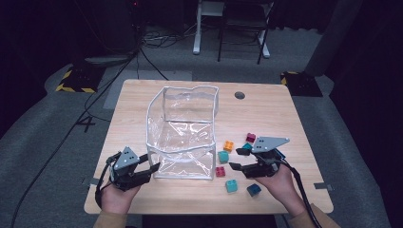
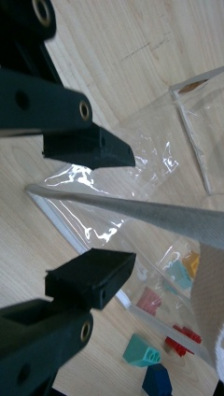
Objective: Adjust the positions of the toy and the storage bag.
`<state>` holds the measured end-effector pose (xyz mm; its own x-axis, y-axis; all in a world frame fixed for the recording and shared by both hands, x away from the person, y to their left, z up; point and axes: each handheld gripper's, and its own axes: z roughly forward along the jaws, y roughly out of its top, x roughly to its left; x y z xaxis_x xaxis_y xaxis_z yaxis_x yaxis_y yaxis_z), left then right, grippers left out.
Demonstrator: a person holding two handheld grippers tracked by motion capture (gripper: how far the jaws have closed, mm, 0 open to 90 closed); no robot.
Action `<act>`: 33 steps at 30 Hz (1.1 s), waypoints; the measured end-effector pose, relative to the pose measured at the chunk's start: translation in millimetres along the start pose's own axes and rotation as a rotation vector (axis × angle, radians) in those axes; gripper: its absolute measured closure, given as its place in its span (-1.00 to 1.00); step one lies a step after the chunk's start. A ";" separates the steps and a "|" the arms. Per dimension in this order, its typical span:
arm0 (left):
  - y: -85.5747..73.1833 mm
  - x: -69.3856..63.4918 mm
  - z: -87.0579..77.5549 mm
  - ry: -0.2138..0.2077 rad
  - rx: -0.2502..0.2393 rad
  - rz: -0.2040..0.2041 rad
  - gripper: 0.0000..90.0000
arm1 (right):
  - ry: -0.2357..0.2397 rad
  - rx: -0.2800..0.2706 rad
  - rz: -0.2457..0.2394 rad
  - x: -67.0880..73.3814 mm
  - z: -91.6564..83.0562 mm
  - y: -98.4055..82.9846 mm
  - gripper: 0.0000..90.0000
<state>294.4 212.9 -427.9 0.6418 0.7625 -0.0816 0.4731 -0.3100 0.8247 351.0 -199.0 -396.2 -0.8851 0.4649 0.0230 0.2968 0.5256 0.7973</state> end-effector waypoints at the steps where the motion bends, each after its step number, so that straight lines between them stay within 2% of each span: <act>1: -0.9 0.2 -0.5 0.003 -0.002 0.011 0.34 | 0.002 0.002 -0.003 0.9 2.6 1.7 -0.08; 4: -2.5 1.3 -1.9 0.000 -0.002 0.005 0.60 | 0.011 -0.004 -0.012 7.3 11.2 8.7 -0.05; 5: -2.9 1.2 -2.1 0.012 -0.004 0.009 0.79 | 0.013 0.004 -0.030 11.9 18.4 13.7 0.01; 8: -3.6 1.4 -3.3 0.026 -0.005 0.024 0.90 | 0.021 0.012 -0.036 14.7 24.3 17.3 0.10; 13: -3.1 -0.4 -3.4 0.041 0.002 0.042 0.93 | 0.020 0.026 -0.049 19.3 34.6 23.1 0.38; 15: -3.3 -0.5 -3.5 0.041 0.000 0.043 0.93 | 0.039 0.027 -0.044 19.4 37.5 24.4 0.55; 18: -3.7 -1.3 -4.1 0.038 0.000 0.042 0.93 | 0.044 0.034 -0.062 22.7 37.9 25.7 0.85; 22: -6.0 -4.3 -7.9 0.026 0.005 0.049 0.93 | 0.032 0.043 -0.087 28.0 35.3 25.4 0.93; 24: -7.7 -7.8 -10.7 0.016 0.011 0.049 0.93 | 0.047 0.044 -0.082 28.8 33.1 23.8 0.94; 27: -10.3 -16.3 -16.9 0.007 0.029 0.075 0.93 | 0.069 0.042 -0.074 31.7 28.3 19.7 0.94; 33: -17.7 -35.0 -27.4 -0.018 0.040 0.104 0.93 | 0.118 0.040 -0.071 44.4 13.2 6.9 0.94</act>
<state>247.0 207.3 -424.3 0.6996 0.7145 -0.0070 0.4264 -0.4096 0.8065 318.6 -165.4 -397.6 -0.9397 0.3396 0.0398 0.2436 0.5834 0.7748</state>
